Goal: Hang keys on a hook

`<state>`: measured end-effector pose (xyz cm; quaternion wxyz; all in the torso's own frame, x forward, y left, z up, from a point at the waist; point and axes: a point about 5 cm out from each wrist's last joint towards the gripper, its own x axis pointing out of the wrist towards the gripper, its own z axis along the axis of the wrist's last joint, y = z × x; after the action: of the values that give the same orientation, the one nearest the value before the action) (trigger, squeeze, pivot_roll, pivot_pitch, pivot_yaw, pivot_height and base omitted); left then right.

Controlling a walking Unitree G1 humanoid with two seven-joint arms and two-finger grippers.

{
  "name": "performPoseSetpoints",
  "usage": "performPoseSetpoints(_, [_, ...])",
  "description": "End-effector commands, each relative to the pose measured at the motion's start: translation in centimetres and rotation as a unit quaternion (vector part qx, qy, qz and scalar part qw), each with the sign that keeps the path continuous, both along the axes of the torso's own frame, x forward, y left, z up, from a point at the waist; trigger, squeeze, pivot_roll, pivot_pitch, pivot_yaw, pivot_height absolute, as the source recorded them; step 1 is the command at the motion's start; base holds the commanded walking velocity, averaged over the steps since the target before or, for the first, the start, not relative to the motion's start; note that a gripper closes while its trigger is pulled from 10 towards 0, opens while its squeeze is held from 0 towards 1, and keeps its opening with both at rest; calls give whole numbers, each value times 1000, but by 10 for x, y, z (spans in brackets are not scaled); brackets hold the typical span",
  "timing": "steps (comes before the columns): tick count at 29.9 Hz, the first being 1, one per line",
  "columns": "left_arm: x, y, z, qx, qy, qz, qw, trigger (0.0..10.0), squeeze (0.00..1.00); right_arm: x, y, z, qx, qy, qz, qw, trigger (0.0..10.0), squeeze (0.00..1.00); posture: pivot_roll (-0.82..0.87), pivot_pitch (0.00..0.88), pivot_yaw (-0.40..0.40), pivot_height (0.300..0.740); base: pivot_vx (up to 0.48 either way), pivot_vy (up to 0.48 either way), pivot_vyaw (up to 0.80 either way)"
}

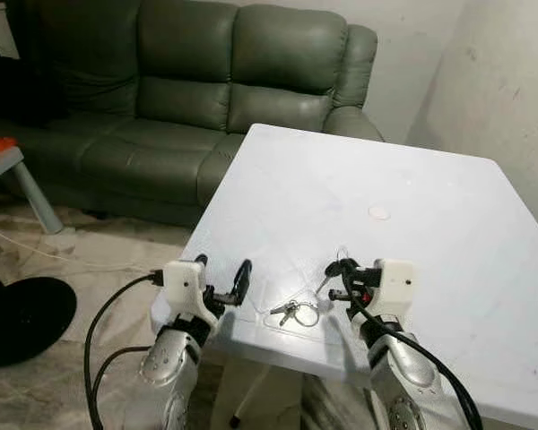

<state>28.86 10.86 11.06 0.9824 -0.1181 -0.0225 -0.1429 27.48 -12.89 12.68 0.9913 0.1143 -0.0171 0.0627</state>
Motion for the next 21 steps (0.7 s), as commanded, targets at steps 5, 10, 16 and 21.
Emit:
performPoseSetpoints(5, [6, 8, 16, 0, -25, 9, 1000, 10000, 0, 3, -11, 18, -45, -69, -21, 996, 10000, 0, -3, 0, -67, 740, 0, 0, 0])
performPoseSetpoints(10, [4, 19, 28, 2, -53, 23, 998, 10000, 0, -1, -21, 14, -66, -72, -21, 995, 10000, 0, -11, 0, -63, 740, 0, 0, 0])
performPoseSetpoints(16, [10, 28, 35, 13, -61, 25, 998, 10000, 0, 2, -30, 13, -76, -77, -41, 993, 10000, 0, -19, 0, -55, 740, 0, 0, 0])
performPoseSetpoints(21, [17, 34, 39, 15, -62, 29, 998, 10000, 0, 3, -31, 11, -84, -68, -45, 993, 10000, 0, -24, 0, -52, 740, 0, 0, 0])
